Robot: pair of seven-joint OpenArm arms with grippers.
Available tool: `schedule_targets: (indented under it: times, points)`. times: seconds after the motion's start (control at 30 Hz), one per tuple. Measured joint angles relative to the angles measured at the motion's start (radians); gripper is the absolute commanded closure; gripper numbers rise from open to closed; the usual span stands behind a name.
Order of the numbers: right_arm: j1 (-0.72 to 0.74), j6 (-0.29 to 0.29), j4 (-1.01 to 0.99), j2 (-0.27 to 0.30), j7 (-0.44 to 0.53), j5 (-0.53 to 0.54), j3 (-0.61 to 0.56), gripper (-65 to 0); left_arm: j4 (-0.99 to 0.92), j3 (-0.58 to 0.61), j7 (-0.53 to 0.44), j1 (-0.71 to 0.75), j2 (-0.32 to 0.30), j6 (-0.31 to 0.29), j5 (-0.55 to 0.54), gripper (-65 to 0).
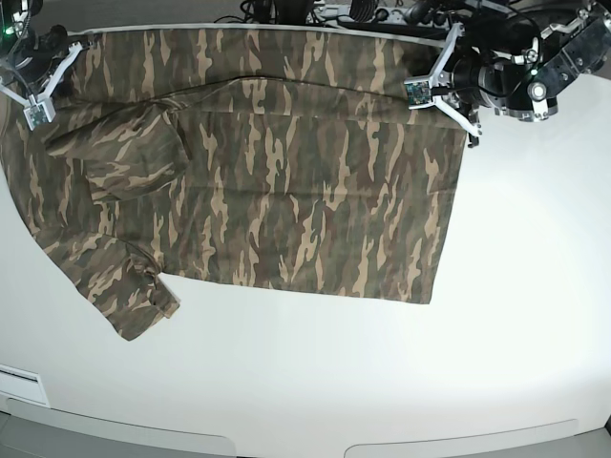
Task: Fold the T-shirt properly
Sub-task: 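Grasp the shirt edges with both grippers and smooth the shirt flat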
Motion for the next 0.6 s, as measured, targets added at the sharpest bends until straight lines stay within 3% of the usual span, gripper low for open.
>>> schedule_targets:
  times: [0.2, 0.6]
  points:
    - [0.021, -0.007, 0.002, -0.006, -0.030, -0.053, -0.006, 0.0, 0.002, 0.000, 0.002, 0.000, 0.000, 0.000, -0.008, 0.0]
    - [0.043, -0.018, 0.002, -0.009, -0.059, -0.062, -0.010, 0.0, 0.014, 0.005, 0.023, 0.003, 0.000, 0.000, -0.011, 0.0]
